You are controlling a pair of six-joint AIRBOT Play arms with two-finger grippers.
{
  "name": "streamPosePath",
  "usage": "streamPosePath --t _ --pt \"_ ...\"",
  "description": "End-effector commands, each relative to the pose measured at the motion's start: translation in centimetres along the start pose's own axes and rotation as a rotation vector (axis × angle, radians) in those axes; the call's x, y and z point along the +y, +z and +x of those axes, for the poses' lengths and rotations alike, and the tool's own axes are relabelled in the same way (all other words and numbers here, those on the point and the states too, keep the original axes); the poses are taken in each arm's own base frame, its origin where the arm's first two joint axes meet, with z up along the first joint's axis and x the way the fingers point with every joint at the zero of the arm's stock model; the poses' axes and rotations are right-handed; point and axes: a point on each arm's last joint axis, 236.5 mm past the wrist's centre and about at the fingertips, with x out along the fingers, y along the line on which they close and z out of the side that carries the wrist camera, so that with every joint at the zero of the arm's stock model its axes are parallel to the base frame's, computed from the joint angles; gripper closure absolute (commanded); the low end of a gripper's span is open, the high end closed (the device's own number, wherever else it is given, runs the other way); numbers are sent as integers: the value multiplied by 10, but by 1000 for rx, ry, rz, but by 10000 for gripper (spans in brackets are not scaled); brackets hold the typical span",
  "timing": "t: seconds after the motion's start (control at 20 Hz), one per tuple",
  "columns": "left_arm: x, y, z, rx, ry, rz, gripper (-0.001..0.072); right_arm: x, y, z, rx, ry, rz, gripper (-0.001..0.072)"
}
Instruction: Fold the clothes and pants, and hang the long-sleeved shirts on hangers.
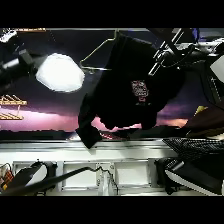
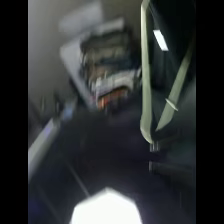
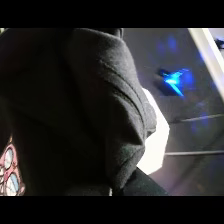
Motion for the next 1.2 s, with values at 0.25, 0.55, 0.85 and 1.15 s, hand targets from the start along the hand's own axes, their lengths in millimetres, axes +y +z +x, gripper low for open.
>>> streamPosePath --t 0.25,0.55,0.85,1.15 --pt "-65 -137 18 223 -155 -154 194 -2 44 -2 -186 -5 23 694" --pt "-80 -126 56 106 -190 -429 67 5 42 -2 -175 24 27 694" --pt "-87 -115 67 93 -216 -445 4 7 39 -1 -164 33 27 694" --pt "-119 -104 86 146 -295 -361 19 22 50 -4 -177 43 -23 694"
